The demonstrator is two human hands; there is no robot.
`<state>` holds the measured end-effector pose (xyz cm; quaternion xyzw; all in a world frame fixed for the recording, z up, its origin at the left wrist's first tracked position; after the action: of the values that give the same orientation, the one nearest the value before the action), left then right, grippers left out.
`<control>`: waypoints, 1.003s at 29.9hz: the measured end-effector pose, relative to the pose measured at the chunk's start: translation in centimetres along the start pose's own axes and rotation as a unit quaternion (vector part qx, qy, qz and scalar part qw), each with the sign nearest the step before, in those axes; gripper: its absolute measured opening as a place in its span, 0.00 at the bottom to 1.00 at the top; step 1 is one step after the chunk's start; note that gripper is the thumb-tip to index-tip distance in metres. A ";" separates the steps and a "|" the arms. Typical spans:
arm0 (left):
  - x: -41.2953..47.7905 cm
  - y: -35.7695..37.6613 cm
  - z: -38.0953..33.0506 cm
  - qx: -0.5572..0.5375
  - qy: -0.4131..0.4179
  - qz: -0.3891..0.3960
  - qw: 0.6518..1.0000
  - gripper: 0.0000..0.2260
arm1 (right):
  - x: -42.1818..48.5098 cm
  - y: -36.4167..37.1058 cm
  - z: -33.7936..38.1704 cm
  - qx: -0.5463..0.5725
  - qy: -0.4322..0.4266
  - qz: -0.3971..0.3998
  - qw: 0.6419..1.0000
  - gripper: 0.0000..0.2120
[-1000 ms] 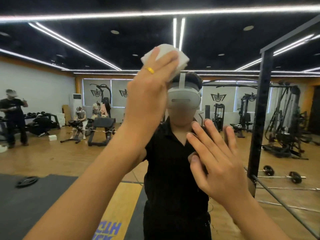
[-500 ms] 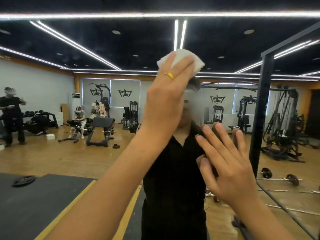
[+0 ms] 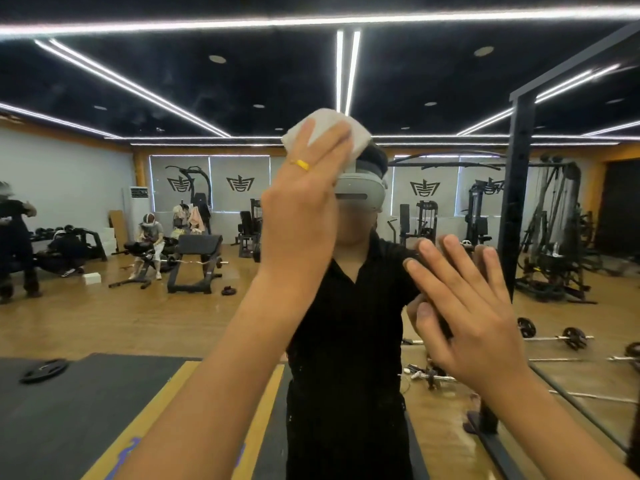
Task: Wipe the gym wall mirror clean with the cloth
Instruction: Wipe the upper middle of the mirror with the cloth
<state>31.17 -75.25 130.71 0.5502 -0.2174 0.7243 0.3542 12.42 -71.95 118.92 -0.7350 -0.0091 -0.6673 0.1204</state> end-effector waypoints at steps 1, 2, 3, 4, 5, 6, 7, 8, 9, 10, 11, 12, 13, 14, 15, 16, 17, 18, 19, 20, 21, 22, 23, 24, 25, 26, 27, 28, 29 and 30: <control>-0.4 -1.2 1.5 0.006 -0.020 -0.009 1.000 0.15 | 0.0 0.0 0.0 0.001 0.002 0.000 1.000 0.22; -0.8 -2.5 3.1 0.020 -0.045 -0.023 0.999 0.14 | 0.0 0.0 0.0 0.002 0.004 0.002 1.000 0.22; -1.2 -3.9 4.6 0.036 -0.071 -0.038 0.996 0.15 | 0.0 0.0 0.0 0.003 0.004 0.003 1.000 0.22; -1.5 -5.0 6.0 0.046 -0.093 -0.051 0.993 0.14 | 0.0 0.0 0.1 0.004 0.002 0.003 1.000 0.22; -1.6 -5.6 7.0 0.047 -0.111 -0.060 0.991 0.14 | 0.0 0.0 0.1 0.002 0.001 0.002 1.000 0.22; -1.7 -5.7 7.6 0.045 -0.126 -0.063 0.989 0.14 | -0.1 0.0 0.1 0.001 0.001 0.001 1.000 0.22; -1.6 -5.5 7.5 0.044 -0.134 -0.065 0.988 0.14 | 0.0 0.0 0.1 -0.001 0.001 0.000 1.000 0.22; -1.4 -5.1 7.0 0.042 -0.133 -0.067 0.988 0.14 | 0.0 0.0 0.1 -0.001 0.003 0.000 1.000 0.22; -1.2 -4.5 6.0 0.039 -0.123 -0.070 0.989 0.14 | 0.0 0.1 0.1 -0.001 0.005 -0.001 1.000 0.22; -0.9 -3.8 4.8 0.032 -0.107 -0.071 0.991 0.15 | 0.0 0.0 0.1 -0.002 0.006 -0.003 1.000 0.22; -0.5 -3.0 3.6 0.021 -0.086 -0.067 0.994 0.15 | 0.0 0.0 0.1 -0.003 0.006 -0.005 1.000 0.22; 0.0 -2.3 2.5 0.013 -0.067 -0.065 0.996 0.14 | 0.0 0.0 0.1 -0.003 0.005 -0.005 1.000 0.22; 0.5 -1.6 1.7 0.010 -0.054 -0.063 0.996 0.13 | 0.0 0.0 0.2 -0.003 0.003 -0.004 1.000 0.22; 1.1 -1.1 1.2 0.008 -0.047 -0.064 0.997 0.13 | 0.0 0.0 0.2 -0.002 0.003 -0.003 1.000 0.22; 1.7 -0.7 0.7 0.005 -0.040 -0.065 0.997 0.13 | 0.0 0.0 0.2 -0.001 0.004 -0.002 1.000 0.21; 2.3 -0.2 0.3 0.000 -0.031 -0.065 0.997 0.13 | 0.0 -0.1 0.1 0.003 0.006 -0.001 1.000 0.21; 3.0 0.2 -0.3 -0.001 -0.020 -0.064 0.998 0.13 | 0.1 -0.2 0.2 0.008 0.008 0.001 1.000 0.21; 3.7 0.7 -0.9 0.001 -0.006 -0.062 0.998 0.13 | 0.1 -0.2 0.1 0.013 0.008 0.004 1.000 0.21; 4.3 1.1 -1.6 0.002 0.009 -0.060 0.998 0.12 | 0.1 -0.2 0.1 0.016 0.008 0.009 1.000 0.21; 4.9 1.6 -2.1 0.002 0.022 -0.059 0.998 0.12 | 0.2 -0.1 0.1 0.018 0.008 0.014 1.000 0.22; 5.3 2.1 -2.5 0.001 0.031 -0.058 0.998 0.12 | 0.2 -0.1 0.0 0.020 0.009 0.018 1.000 0.22; 5.6 2.4 -2.7 0.001 0.036 -0.057 0.998 0.12 | 0.1 0.0 -0.1 0.021 0.010 0.021 1.000 0.22; 5.8 2.6 -2.8 0.000 0.040 -0.056 0.998 0.13 | 0.1 0.0 -0.1 0.022 0.011 0.023 0.999 0.22; 5.8 2.7 -2.8 0.001 0.045 -0.054 0.998 0.13 | 0.1 -0.1 -0.1 0.026 0.009 0.023 0.999 0.22; 5.8 2.7 -2.7 0.003 0.053 -0.051 0.997 0.13 | 0.2 -0.2 -0.1 0.030 0.005 0.021 0.999 0.22; 5.8 2.5 -2.6 0.009 0.061 -0.047 0.997 0.14 | 0.2 -0.2 -0.1 0.033 0.002 0.021 0.999 0.22; 5.8 2.3 -2.4 0.014 0.069 -0.042 0.997 0.14 | 0.3 -0.2 -0.1 0.035 0.001 0.023 0.999 0.22; 5.7 2.0 -1.9 0.018 0.072 -0.037 0.997 0.14 | 0.3 -0.2 -0.1 0.036 0.000 0.026 0.999 0.23; 5.6 1.7 -1.2 0.022 0.070 -0.032 0.997 0.14 | 0.4 -0.2 -0.2 0.039 -0.001 0.027 0.999 0.23; 5.3 1.1 -0.2 0.026 0.062 -0.030 0.997 0.13 | 0.4 -0.2 -0.2 0.041 -0.001 0.028 0.999 0.23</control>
<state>29.44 -74.42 135.80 0.5198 -0.1598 0.7514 0.3737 12.21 -71.88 119.39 -0.7299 -0.0166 -0.6621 0.1690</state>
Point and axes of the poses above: each hand's wrist, its own x-axis towards the middle knuckle, its own y-axis out of the palm, z = x × y, the point moved 9 cm from there along x, towards the middle knuckle, and after that the axes turned 15 degrees about y, right-handed, at the moved point
